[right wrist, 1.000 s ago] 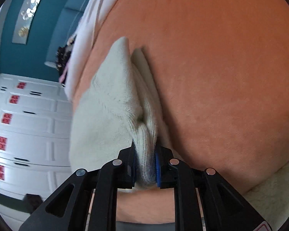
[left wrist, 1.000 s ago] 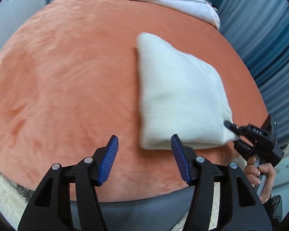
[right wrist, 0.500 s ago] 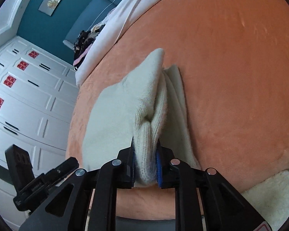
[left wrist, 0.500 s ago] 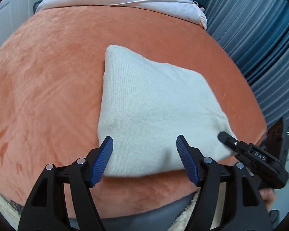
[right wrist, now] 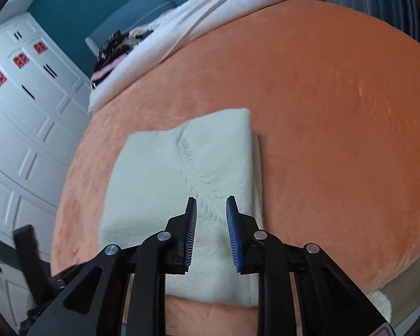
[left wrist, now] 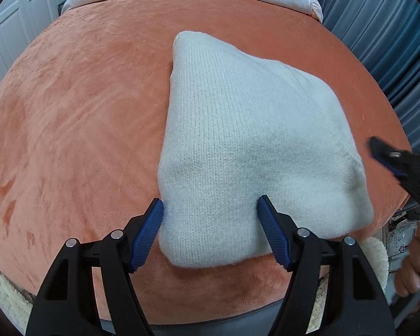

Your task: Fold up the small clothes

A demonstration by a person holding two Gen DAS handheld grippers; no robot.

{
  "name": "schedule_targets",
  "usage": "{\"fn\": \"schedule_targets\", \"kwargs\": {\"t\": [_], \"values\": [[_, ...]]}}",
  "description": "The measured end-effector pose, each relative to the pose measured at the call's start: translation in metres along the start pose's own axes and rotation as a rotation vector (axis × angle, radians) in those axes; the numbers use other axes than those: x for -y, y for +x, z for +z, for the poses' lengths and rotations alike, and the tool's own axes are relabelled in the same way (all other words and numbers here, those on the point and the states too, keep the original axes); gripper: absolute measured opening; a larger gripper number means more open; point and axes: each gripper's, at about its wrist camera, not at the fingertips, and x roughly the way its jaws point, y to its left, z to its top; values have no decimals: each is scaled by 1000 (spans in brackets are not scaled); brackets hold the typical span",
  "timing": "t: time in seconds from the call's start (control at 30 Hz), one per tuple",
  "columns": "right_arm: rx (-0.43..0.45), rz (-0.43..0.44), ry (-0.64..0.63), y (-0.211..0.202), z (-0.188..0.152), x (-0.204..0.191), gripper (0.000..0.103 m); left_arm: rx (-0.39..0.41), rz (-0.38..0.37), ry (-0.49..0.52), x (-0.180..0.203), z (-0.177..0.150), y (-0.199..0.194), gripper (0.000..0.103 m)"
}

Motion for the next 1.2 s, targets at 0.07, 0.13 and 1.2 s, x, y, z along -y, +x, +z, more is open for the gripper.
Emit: {"fn": "schedule_targets", "kwargs": {"t": [0.07, 0.13, 1.2], "values": [[-114, -66, -21, 44, -2, 3, 17, -3, -1, 5, 1, -1, 1, 67], [-106, -115, -63, 53, 2, -2, 17, -3, 6, 12, 1, -1, 1, 67], [-168, 200, 307, 90, 0, 25, 82, -45, -239, -244, -23, 69, 56, 98]]}}
